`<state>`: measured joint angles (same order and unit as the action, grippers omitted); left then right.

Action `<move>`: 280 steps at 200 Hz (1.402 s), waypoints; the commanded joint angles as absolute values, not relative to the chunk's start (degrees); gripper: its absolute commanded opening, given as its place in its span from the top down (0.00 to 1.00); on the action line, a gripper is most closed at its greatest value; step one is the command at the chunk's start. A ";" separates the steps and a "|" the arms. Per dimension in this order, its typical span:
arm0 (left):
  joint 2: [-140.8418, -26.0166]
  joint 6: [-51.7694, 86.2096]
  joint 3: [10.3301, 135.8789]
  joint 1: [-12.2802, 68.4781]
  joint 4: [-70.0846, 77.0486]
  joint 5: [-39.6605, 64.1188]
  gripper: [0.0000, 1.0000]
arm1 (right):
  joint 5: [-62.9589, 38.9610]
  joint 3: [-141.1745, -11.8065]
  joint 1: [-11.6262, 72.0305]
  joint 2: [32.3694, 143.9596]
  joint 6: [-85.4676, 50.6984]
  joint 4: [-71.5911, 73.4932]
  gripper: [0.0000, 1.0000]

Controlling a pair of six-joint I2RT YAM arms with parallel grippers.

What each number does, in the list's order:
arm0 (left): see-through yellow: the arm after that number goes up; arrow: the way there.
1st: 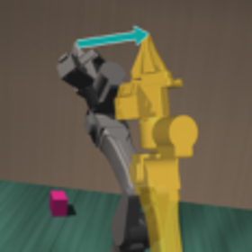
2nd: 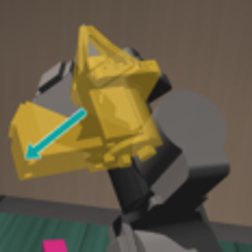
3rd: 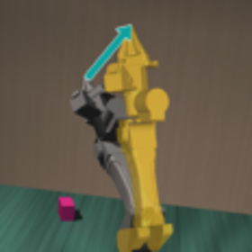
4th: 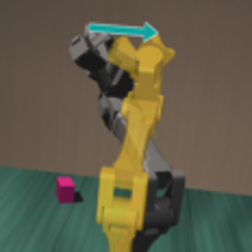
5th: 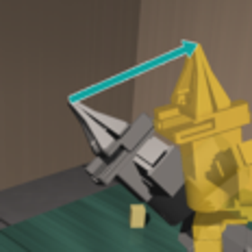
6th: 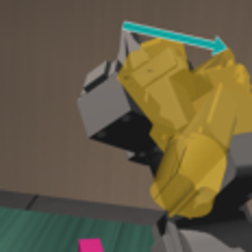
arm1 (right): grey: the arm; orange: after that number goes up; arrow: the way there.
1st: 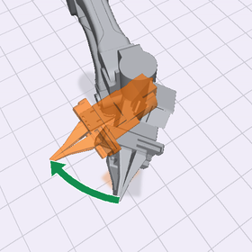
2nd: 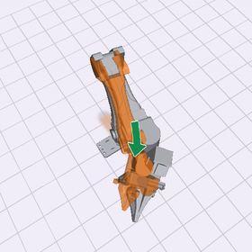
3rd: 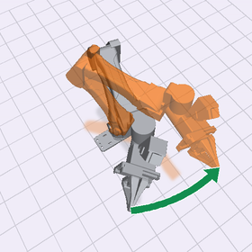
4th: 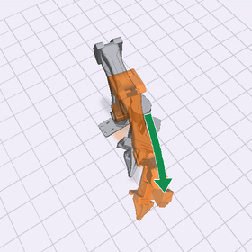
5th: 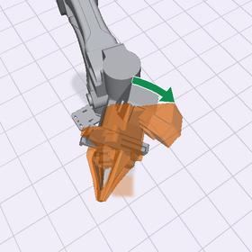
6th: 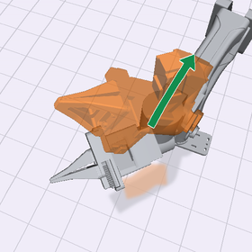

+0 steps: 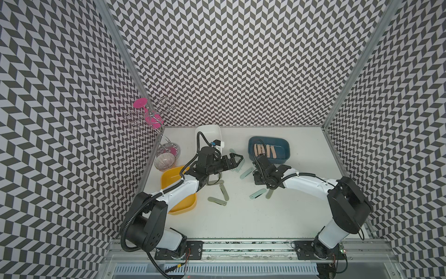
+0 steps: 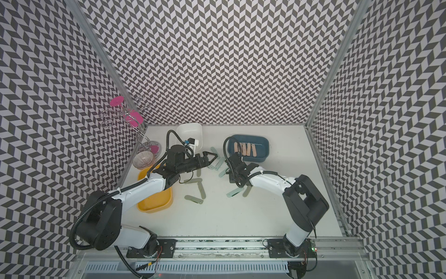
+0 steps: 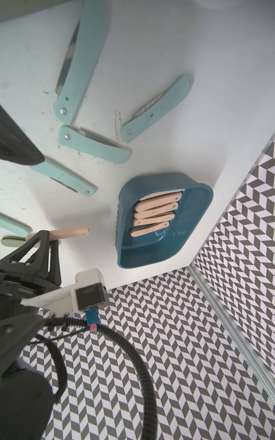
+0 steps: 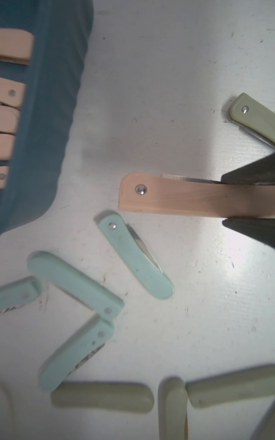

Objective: Place the fruit knives into the storage box by color
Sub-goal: Place the fruit knife in the storage box.

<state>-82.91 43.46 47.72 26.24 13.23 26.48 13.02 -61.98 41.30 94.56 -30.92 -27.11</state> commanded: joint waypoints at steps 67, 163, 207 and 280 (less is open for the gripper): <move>-85.32 44.91 56.31 27.16 14.16 28.12 0.02 | 14.45 -74.74 32.94 87.30 -26.11 -27.67 0.83; -90.99 44.21 61.78 27.43 13.71 29.84 0.02 | 11.73 -77.47 18.99 96.37 -17.19 -18.58 0.83; -93.56 44.30 63.72 27.50 13.97 30.84 0.03 | 10.64 -80.99 15.98 104.37 -15.80 -19.87 0.83; -95.37 44.38 64.49 27.42 14.41 31.44 0.02 | 11.75 -83.87 14.47 114.40 -14.24 -20.26 0.83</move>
